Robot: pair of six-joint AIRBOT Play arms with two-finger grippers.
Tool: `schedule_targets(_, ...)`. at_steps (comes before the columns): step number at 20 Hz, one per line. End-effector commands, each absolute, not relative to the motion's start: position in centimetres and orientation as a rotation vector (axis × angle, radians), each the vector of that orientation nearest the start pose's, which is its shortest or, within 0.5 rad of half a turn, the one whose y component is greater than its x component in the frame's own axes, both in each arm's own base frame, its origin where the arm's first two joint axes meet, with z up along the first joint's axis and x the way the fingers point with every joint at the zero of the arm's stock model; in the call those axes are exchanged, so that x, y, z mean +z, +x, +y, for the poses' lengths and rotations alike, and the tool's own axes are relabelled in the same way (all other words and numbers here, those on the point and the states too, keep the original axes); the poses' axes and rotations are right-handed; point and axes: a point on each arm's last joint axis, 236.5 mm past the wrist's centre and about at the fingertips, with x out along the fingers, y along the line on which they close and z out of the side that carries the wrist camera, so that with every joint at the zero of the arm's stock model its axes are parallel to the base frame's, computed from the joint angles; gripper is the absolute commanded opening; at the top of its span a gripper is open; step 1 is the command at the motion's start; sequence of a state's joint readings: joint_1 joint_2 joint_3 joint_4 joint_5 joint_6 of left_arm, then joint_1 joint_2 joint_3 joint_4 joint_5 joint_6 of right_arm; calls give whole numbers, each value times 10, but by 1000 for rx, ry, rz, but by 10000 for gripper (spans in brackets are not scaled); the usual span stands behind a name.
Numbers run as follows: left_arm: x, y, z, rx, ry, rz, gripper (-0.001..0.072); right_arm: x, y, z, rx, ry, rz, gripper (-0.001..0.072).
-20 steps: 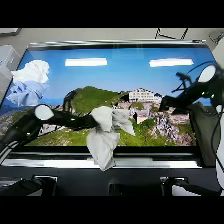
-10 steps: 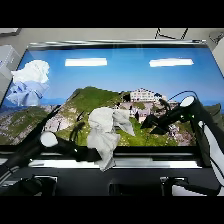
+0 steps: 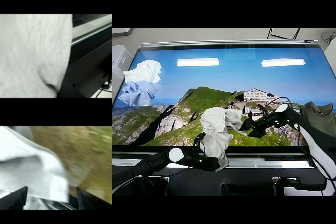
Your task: Fold the clothes and pants, and hang the long-sleeved shirts on hangers.
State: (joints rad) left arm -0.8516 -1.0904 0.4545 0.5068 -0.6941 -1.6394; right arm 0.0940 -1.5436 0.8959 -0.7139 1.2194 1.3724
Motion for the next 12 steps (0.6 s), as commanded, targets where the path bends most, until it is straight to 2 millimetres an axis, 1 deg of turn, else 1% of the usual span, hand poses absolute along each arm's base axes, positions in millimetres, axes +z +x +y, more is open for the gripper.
schedule_targets(1, -71, 109, -323, -615, -617, 1602, 27, -95, 296, 226, 505, 796, 1686, 605)
schedule_targets(2, -69, 110, -323, -618, -616, 1598, 27, -96, 297, 228, 503, 801, 1680, 359)
schedule_targets(3, -68, 111, -322, -624, -612, 1589, 26, -95, 300, 228, 503, 804, 1666, 40)
schedule_targets(4, -64, 114, -321, -636, -598, 1570, 25, -89, 303, 229, 523, 802, 1656, 37)
schedule_targets(5, -57, 121, -319, -654, -571, 1539, 24, -78, 308, 229, 575, 768, 1633, 37)
schedule_targets(6, -45, 134, -313, -657, -544, 1500, 24, -62, 318, 226, 622, 718, 1593, 36)
schedule_targets(7, -28, 153, -303, -650, -507, 1447, 23, -38, 335, 216, 648, 655, 1529, 36)
schedule_targets(8, -4, 176, -289, -637, -468, 1376, 24, -7, 361, 199, 647, 583, 1426, 36)
schedule_targets(9, 33, 206, -272, -619, -428, 1268, 24, 33, 391, 179, 626, 526, 1296, 36)
schedule_targets(10, 78, 236, -253, -606, -404, 1134, 24, 90, 419, 158, 609, 467, 1124, 37)
schedule_targets(11, 135, 263, -234, -594, -401, 970, 24, 153, 438, 137, 594, 407, 944, 37)
schedule_targets(12, 208, 284, -214, -588, -415, 767, 25, 226, 447, 116, 568, 344, 746, 37)
